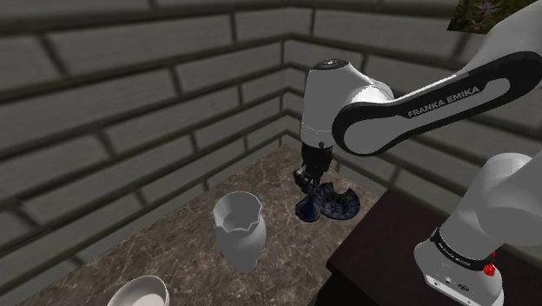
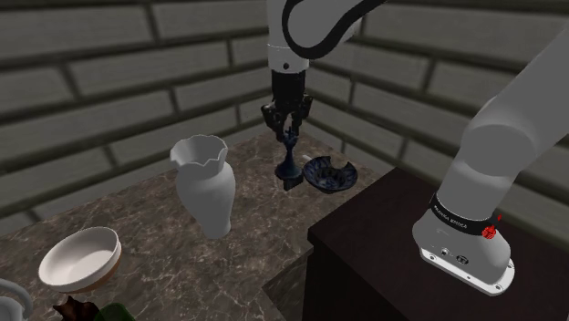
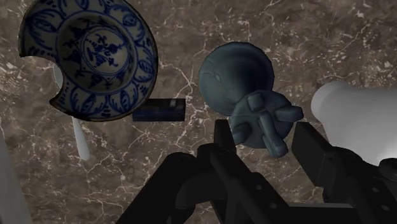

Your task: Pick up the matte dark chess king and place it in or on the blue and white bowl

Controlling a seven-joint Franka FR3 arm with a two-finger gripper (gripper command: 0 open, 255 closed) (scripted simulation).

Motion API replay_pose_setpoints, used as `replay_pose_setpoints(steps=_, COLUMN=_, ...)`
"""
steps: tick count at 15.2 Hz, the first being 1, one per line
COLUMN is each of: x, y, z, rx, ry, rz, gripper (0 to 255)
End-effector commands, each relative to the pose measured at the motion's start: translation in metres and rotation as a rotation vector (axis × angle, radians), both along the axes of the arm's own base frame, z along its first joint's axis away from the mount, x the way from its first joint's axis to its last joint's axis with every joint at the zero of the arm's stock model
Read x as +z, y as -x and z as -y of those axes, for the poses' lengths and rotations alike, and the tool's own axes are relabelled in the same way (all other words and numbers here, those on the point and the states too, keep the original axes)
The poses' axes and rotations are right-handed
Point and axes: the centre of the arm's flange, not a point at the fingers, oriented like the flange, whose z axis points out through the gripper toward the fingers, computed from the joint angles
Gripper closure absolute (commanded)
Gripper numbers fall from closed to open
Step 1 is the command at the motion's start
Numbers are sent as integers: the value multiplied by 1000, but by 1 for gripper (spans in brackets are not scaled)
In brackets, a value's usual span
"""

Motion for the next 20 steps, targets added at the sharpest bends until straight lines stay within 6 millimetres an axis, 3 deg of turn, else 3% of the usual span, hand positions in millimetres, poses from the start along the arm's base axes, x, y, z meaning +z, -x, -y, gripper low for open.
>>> replay_pose_setpoints(steps=1, x=6, y=4, z=27, rx=2, ry=-1, rz=0, gripper=255)
replay_pose_setpoints(steps=13, x=32, y=4, z=182, rx=2, ry=-1, rz=0, gripper=255)
replay_pose_setpoints(steps=20, x=-5, y=4, z=182, rx=2, ry=-1, rz=0, gripper=255)
